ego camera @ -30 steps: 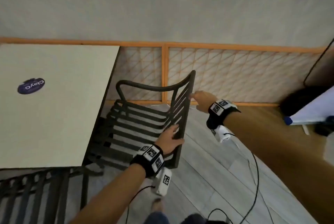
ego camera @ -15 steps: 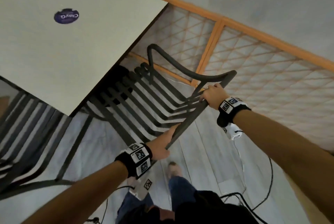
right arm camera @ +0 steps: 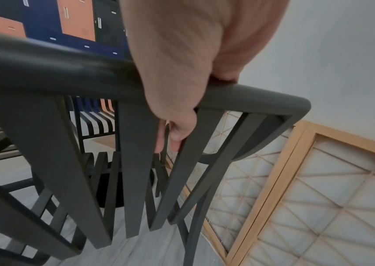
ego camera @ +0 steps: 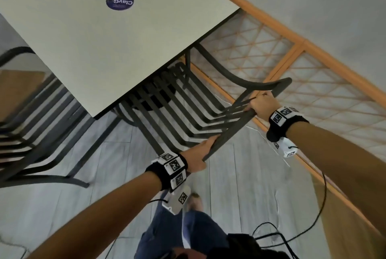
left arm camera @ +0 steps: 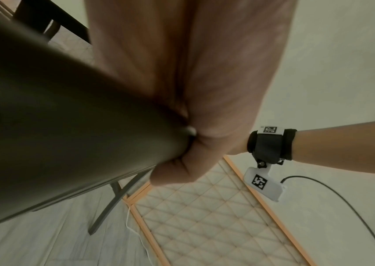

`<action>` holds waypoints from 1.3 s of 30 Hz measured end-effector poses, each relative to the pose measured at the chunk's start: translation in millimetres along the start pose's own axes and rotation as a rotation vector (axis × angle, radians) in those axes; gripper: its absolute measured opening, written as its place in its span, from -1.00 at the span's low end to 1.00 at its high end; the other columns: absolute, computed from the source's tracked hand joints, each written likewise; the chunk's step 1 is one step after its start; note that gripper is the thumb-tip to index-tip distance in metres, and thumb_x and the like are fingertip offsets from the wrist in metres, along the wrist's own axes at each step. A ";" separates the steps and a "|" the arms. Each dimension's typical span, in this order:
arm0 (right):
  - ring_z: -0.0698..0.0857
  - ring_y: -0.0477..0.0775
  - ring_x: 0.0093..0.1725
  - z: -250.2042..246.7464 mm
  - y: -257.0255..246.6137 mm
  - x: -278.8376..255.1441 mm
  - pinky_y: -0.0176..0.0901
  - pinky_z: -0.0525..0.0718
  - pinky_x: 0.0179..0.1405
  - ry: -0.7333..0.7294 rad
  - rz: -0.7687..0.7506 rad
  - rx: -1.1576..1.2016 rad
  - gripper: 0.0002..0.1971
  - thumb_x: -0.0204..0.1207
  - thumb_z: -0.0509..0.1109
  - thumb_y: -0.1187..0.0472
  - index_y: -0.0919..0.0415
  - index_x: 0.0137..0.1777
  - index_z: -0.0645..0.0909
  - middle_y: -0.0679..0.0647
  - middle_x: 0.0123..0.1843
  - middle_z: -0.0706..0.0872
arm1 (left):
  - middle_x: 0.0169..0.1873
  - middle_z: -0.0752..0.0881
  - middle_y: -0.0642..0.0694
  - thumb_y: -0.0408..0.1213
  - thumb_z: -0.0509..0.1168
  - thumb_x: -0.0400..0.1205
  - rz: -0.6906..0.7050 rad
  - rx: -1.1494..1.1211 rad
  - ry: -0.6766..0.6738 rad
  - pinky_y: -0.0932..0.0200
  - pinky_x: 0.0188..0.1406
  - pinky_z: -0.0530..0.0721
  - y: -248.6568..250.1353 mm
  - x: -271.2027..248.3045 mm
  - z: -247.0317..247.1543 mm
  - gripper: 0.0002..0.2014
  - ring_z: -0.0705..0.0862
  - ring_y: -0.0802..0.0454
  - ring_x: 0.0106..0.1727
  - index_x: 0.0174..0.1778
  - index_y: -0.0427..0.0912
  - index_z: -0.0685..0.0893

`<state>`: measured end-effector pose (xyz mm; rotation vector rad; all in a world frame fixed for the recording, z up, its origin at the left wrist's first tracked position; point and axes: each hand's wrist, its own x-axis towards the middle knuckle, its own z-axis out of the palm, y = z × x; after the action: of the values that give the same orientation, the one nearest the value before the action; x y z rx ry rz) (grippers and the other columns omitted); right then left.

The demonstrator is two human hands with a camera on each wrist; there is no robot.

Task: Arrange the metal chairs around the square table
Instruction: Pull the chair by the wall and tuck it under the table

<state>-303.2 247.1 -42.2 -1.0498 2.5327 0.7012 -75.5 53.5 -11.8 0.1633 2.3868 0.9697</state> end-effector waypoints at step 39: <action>0.67 0.15 0.19 -146.7 -42.4 67.4 0.08 0.67 0.25 -0.077 -0.103 0.452 -0.52 0.41 0.35 0.51 0.03 0.24 0.64 0.10 0.20 0.70 | 0.61 0.29 -0.02 -0.28 0.30 0.59 -0.208 -0.362 0.265 -0.05 0.61 0.34 -107.9 -77.8 2.0 -0.26 0.35 0.02 0.58 0.62 0.17 0.09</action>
<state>-332.5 102.4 35.7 -0.9587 2.3872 0.1232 0.8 -48.2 -51.0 -0.3617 2.3468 1.3669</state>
